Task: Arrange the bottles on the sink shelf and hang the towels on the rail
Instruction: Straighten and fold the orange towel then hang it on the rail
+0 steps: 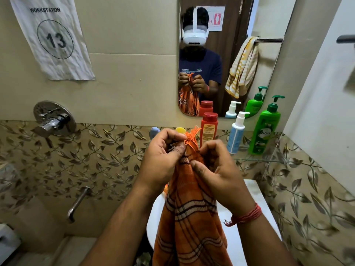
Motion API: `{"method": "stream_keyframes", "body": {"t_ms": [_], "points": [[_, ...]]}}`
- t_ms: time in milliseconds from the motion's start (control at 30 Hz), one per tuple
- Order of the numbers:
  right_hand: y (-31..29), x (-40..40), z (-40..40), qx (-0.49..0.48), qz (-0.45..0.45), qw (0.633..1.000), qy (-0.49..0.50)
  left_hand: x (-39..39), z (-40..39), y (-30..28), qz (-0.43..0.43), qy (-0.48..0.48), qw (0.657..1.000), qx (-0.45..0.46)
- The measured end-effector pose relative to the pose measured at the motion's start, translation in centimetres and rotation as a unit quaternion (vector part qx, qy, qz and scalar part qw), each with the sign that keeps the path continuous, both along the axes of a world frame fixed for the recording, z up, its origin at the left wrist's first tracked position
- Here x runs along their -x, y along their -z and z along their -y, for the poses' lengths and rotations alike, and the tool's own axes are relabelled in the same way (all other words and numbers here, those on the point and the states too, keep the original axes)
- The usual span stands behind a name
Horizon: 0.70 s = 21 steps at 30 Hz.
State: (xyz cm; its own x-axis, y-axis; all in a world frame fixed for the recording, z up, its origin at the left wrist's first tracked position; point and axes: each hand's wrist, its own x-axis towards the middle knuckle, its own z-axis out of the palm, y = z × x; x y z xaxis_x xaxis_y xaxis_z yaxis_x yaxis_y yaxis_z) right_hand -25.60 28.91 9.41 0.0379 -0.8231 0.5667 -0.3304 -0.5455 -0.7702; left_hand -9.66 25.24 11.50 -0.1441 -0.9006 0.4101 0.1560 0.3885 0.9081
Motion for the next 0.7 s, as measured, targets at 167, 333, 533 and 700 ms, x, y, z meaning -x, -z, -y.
{"method": "stream_keyframes", "body": {"t_ms": [167, 333, 533, 700], "points": [[2.6, -0.6, -0.3, 0.072, -0.021, 0.994, 0.083, 0.4, 0.2, -0.3, -0.04, -0.038, 0.998, -0.029], [4.3, -1.8, -1.0, 0.053, -0.032, 0.994, 0.09, -0.4, 0.7, -1.2, -0.117, -0.034, 0.991, -0.057], [4.3, -1.0, -0.5, -0.049, -0.055, 0.996, 0.045, -1.4, 0.8, -1.8, -0.142, -0.039, 0.988, -0.054], [5.9, 1.4, 0.1, -0.202, -0.169, 0.962, -0.079, -3.3, 1.9, -2.6, -0.184, -0.116, 0.975, -0.046]]}}
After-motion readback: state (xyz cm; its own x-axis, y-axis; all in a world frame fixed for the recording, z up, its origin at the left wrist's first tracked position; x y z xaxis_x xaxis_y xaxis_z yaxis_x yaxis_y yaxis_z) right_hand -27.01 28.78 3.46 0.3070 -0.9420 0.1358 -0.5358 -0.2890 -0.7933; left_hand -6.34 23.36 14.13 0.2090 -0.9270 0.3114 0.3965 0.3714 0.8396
